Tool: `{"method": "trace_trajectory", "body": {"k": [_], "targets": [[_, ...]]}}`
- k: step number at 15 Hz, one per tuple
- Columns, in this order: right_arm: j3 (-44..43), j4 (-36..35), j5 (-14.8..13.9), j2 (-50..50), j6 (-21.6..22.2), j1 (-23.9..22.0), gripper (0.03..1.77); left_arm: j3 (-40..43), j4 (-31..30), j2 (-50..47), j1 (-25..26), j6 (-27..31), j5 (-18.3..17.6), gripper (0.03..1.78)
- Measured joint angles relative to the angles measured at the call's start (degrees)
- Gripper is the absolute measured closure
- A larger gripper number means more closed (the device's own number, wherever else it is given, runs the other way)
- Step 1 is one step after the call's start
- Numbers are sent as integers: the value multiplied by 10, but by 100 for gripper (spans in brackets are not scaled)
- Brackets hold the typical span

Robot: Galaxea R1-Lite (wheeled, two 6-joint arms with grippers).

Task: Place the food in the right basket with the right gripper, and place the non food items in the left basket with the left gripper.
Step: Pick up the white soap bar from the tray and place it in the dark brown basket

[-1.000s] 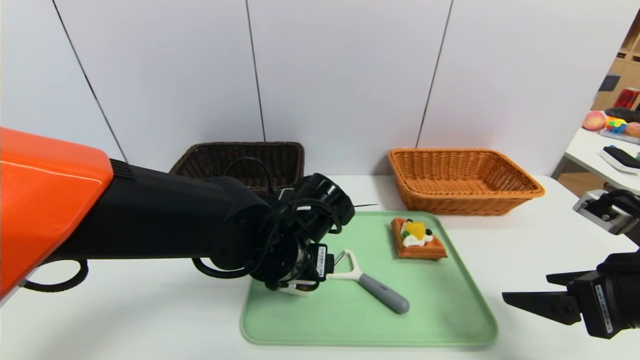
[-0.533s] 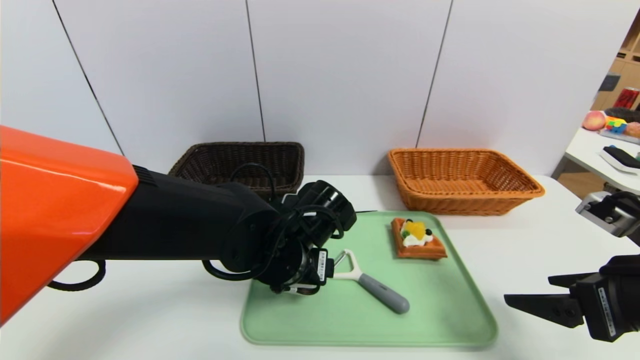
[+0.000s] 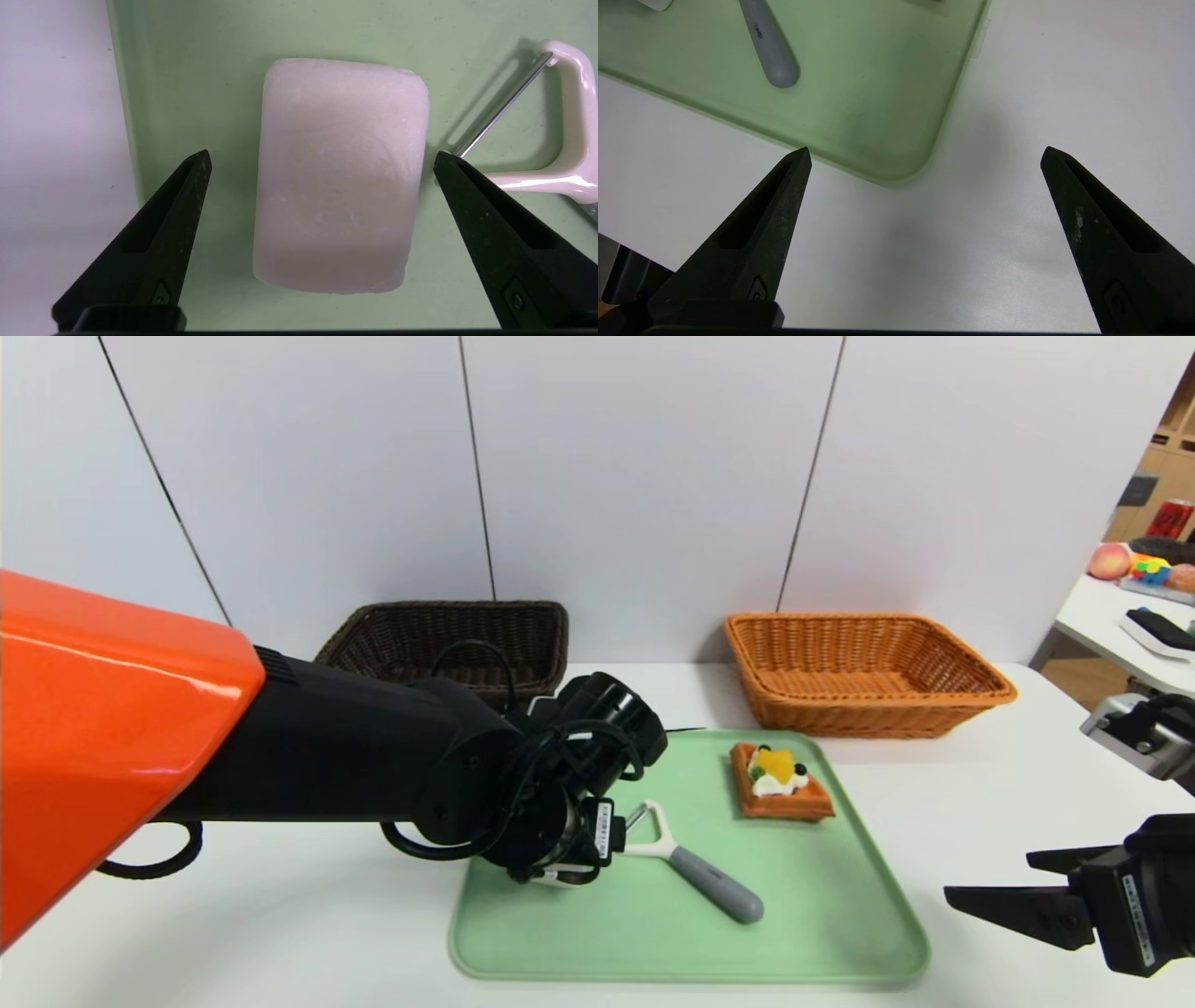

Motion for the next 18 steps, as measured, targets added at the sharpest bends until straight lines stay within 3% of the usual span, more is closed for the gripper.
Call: {"method": "trace_trajectory", "body": {"k": [18], "targets": [[9,0,0,-12,1,-1,10,2,-1,6,-1,7,22,12]]}}
